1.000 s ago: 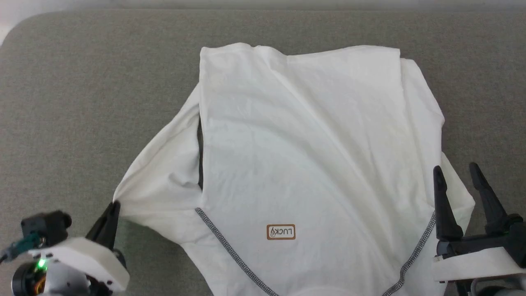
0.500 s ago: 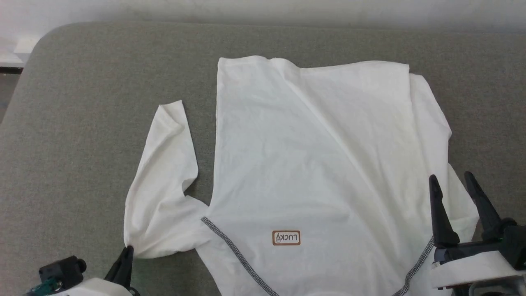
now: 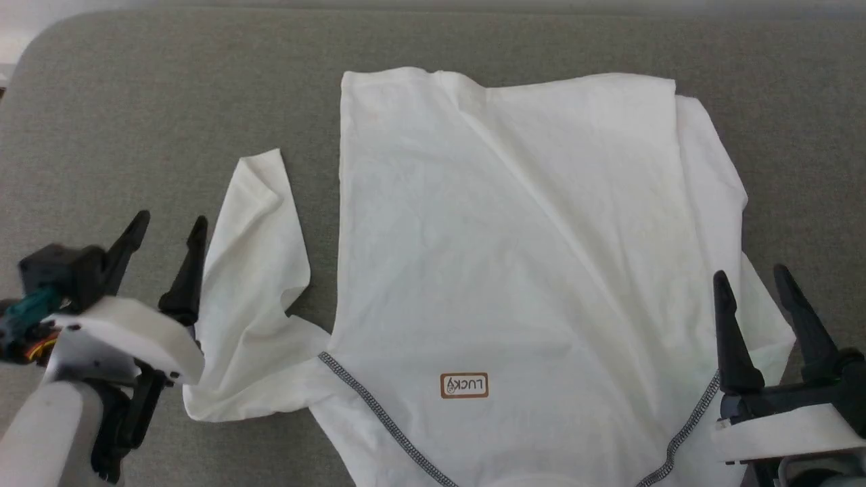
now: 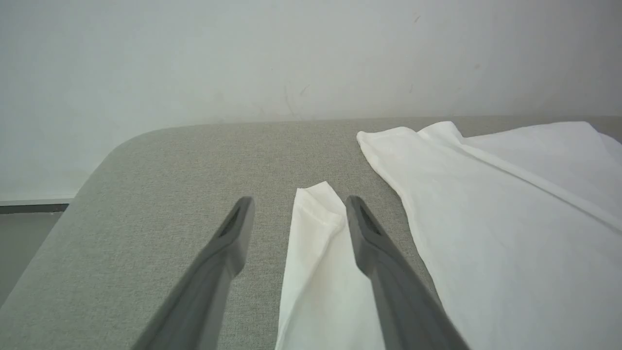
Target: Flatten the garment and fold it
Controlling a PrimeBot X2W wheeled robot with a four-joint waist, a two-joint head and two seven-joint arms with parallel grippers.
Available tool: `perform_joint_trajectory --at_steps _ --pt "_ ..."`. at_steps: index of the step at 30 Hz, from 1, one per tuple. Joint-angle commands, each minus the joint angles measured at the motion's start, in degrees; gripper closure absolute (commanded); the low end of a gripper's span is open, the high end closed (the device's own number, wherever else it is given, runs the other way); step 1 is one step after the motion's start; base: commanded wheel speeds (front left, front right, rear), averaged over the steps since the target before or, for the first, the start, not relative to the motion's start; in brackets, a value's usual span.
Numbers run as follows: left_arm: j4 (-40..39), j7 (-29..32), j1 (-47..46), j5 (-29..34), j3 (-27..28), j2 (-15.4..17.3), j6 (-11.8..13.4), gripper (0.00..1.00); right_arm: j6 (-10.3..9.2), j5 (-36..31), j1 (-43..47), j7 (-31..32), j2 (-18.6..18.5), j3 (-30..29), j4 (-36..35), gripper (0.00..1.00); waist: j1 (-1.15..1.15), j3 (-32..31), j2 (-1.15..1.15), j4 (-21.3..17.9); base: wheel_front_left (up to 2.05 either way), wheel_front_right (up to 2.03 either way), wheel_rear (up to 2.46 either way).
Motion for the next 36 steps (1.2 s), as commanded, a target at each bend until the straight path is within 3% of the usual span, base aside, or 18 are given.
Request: perform_joint_trajectory --at_steps 1,6,11,23,24,25,26,36 --pt "1.3 1.5 -2.4 1.4 -1.7 0.4 -0.7 0.00 -0.06 -0.4 -1.1 -0.1 0.1 0.0 -0.5 0.00 0.00 2.7 0.00 -1.5 0.00 0.00 0.00" --pt "7.4 6.9 -10.1 5.3 -7.4 1.3 -3.2 0.00 -0.06 -0.6 -2.3 -0.1 0.1 0.0 -1.4 0.00 0.00 6.4 0.00 -2.9 0.00 0.00 0.00" --pt "13.5 9.1 -14.9 8.1 -10.2 1.5 -4.0 0.00 -0.06 -0.7 -2.9 -0.4 0.1 -0.4 -1.6 0.00 0.00 8.8 0.00 -3.5 0.00 0.00 0.00" --pt "22.3 7.2 -19.9 8.8 -11.5 0.2 -4.8 0.00 -0.06 -1.5 -4.3 0.0 0.1 -0.8 -2.1 0.00 0.00 11.1 0.00 -2.6 0.00 0.00 0.00" --pt "22.8 7.2 -20.1 8.7 -11.7 0.0 -5.0 0.57 -0.06 -1.6 -4.3 0.1 0.1 -0.7 -2.2 0.00 0.00 11.2 0.00 -2.4 0.00 0.00 0.00" --pt "23.2 7.0 -20.3 8.7 -11.8 -0.1 -5.2 0.91 -0.06 -1.6 -4.4 0.2 0.1 -0.7 -2.3 0.00 0.00 11.3 0.00 -2.3 0.00 0.00 0.00" --pt "23.6 6.9 -20.5 8.4 -11.9 -0.3 -5.4 1.00 -0.06 -1.7 -4.5 0.3 0.1 -0.6 -2.3 0.00 0.00 11.3 0.00 -2.2 0.00 0.00 0.00" --pt "24.2 1.5 -20.0 3.2 -8.2 -2.3 -5.8 1.00 -0.06 -1.9 -4.7 0.4 0.1 -0.8 -1.5 0.00 0.00 8.6 0.00 -1.5 0.00 0.00 0.00"
